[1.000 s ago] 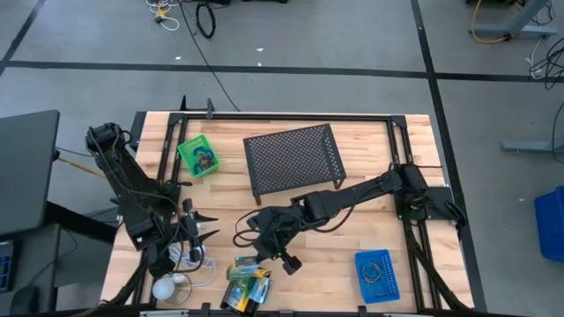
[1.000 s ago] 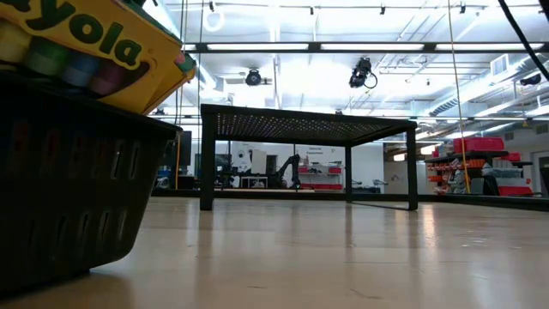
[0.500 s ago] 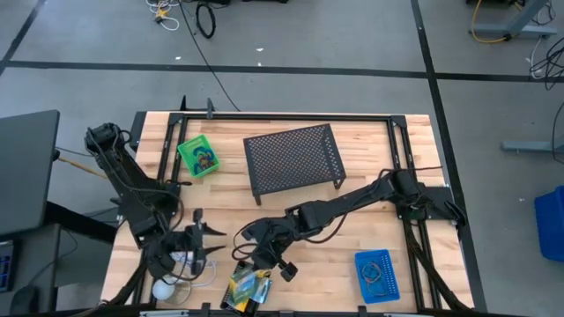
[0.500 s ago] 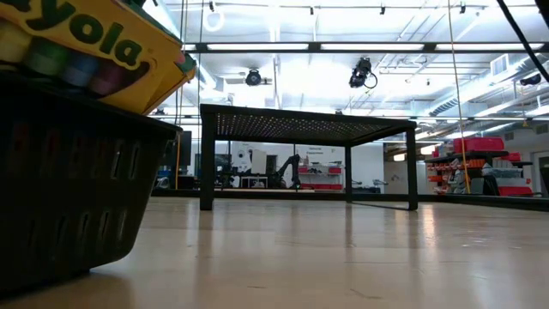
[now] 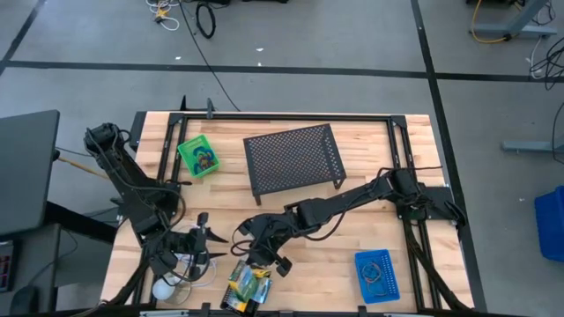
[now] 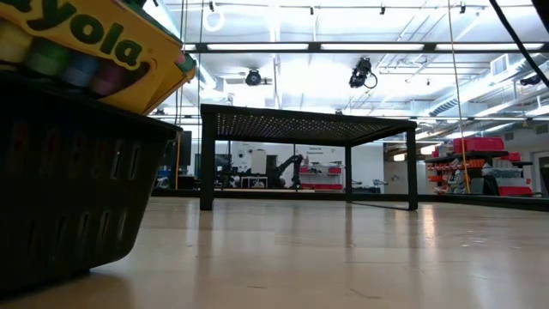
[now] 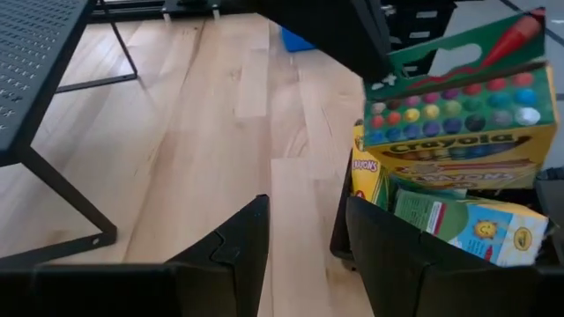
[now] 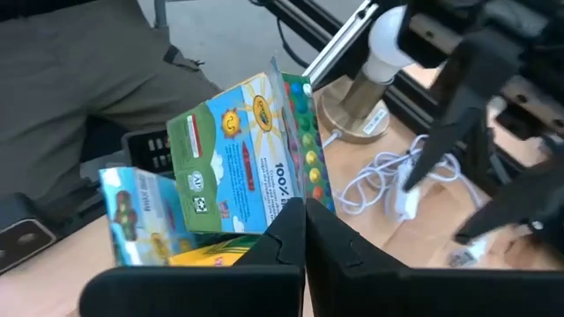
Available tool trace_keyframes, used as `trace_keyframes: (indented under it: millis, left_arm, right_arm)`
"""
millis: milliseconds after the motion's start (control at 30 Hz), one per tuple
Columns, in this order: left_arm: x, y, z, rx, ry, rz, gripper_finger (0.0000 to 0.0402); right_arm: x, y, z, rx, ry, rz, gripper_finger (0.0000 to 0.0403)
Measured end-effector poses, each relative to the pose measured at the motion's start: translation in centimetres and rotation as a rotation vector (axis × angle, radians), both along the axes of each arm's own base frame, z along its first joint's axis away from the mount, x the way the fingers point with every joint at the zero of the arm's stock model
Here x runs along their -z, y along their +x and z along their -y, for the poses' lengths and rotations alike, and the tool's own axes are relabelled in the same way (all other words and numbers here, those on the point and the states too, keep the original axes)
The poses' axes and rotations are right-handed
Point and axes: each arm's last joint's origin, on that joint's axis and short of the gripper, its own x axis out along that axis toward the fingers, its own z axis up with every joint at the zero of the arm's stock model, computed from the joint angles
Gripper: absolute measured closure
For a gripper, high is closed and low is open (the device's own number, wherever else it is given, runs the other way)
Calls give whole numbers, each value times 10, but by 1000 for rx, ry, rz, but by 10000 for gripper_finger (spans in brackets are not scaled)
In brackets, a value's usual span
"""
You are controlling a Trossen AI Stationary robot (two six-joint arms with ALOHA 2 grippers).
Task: Pick & Place Office Desk Supplies
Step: Put the yellow crayon box into the black bin
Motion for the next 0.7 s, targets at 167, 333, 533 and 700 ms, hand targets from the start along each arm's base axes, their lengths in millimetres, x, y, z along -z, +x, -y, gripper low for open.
trace_keyframes:
  millis: [167, 333, 533, 700]
  left_arm:
    - [0, 0, 0, 13, 10, -4, 240]
    - [0, 0, 1, 26, 8, -13, 240]
    - [0, 0, 1, 30, -3, -18, 240]
    - [0, 0, 1, 34, -1, -22, 240]
  right_arm:
    - [-3, 3, 3, 4, 0, 38, 403]
    - [-4, 3, 2, -3, -6, 57, 403]
    - [7, 3, -3, 2, -10, 12, 403]
    - [26, 9, -9, 32, -51, -3, 403]
